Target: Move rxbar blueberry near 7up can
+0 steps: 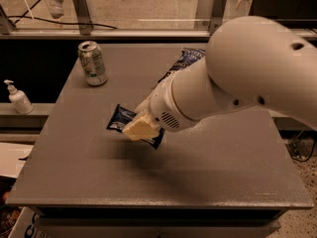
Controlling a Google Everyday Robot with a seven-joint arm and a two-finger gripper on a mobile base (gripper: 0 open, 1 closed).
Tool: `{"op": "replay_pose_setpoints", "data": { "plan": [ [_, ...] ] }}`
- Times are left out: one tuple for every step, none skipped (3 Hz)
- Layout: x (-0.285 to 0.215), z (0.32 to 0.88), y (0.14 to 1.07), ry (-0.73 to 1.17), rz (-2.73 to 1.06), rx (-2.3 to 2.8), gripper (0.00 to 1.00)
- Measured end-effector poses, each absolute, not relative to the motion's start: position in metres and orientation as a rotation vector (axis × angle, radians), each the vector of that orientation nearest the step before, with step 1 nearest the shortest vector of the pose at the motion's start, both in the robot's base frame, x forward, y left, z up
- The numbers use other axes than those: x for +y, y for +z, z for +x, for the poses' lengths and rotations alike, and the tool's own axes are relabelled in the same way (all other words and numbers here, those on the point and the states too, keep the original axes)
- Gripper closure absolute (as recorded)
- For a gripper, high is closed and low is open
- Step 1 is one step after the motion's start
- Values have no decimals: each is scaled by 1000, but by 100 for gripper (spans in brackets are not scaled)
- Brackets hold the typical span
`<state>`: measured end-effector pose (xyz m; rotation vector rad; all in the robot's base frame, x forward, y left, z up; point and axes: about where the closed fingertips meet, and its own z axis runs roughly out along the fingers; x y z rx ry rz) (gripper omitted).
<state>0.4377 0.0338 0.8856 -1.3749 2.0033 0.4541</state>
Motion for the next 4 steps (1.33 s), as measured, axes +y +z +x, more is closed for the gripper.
{"op": "replay_pose_setpoints", "data": {
  "plan": [
    [54, 473, 881, 406, -1359, 2009, 100],
    [69, 513, 870, 343, -1337, 2041, 100],
    [79, 556, 858, 271, -1322, 2090, 100],
    [85, 594, 849, 215, -1321, 2126, 100]
  ]
}}
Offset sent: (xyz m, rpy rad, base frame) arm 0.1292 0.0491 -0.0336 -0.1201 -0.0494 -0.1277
